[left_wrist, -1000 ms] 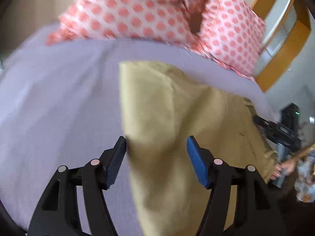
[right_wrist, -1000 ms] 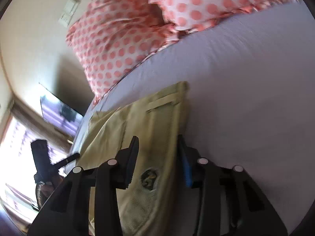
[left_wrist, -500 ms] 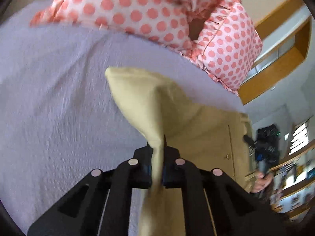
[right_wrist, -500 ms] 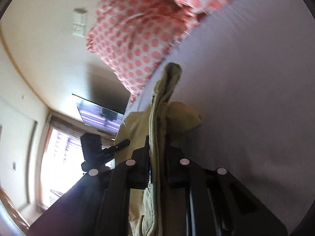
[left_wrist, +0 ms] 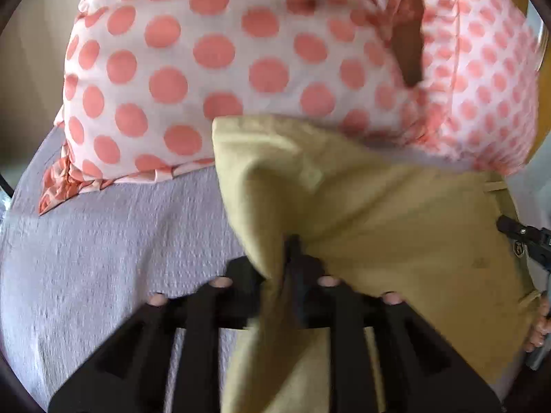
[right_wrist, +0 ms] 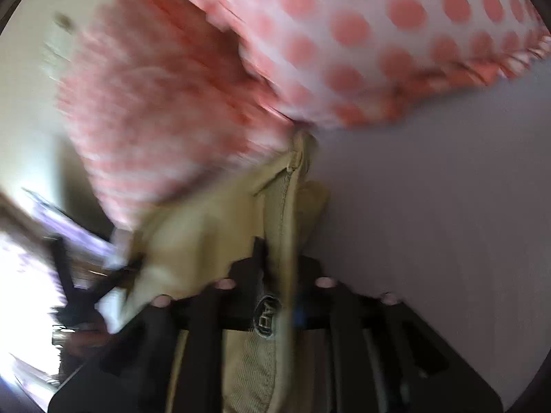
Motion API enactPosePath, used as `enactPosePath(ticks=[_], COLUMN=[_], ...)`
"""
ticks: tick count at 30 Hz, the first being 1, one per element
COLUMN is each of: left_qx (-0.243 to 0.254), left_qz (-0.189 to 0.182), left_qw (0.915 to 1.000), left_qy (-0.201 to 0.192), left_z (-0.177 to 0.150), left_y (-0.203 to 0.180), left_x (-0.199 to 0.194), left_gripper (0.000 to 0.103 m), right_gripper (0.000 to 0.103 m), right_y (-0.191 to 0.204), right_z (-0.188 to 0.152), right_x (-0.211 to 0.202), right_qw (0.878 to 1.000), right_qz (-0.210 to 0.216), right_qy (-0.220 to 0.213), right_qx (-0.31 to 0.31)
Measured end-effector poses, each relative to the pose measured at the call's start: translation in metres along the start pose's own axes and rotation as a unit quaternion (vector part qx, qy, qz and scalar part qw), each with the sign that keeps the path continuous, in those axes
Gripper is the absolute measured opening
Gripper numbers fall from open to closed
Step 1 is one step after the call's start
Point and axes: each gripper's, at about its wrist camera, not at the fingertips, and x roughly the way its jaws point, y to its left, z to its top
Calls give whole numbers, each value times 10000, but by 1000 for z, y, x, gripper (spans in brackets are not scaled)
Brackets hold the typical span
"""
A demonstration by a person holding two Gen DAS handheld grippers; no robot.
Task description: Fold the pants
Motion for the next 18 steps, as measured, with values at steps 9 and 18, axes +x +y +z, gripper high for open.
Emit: enactPosePath(ticks=[9, 18], left_qx=[71, 229], left_qz=[-806, -383], left_qw=[9939, 9989], left_qy=[-747, -142], left_z=[-26, -53], left_y=[-4, -32], left_x=[-75, -57], left_gripper=[54, 67], right_gripper=[78, 91], right_y=[29, 65], right_z=[-6, -46], right_x=[-44, -57], right_qw=[9965, 9895], right_qz=[560, -669], right_qy=[-404, -369], right_qx=[-473, -1231])
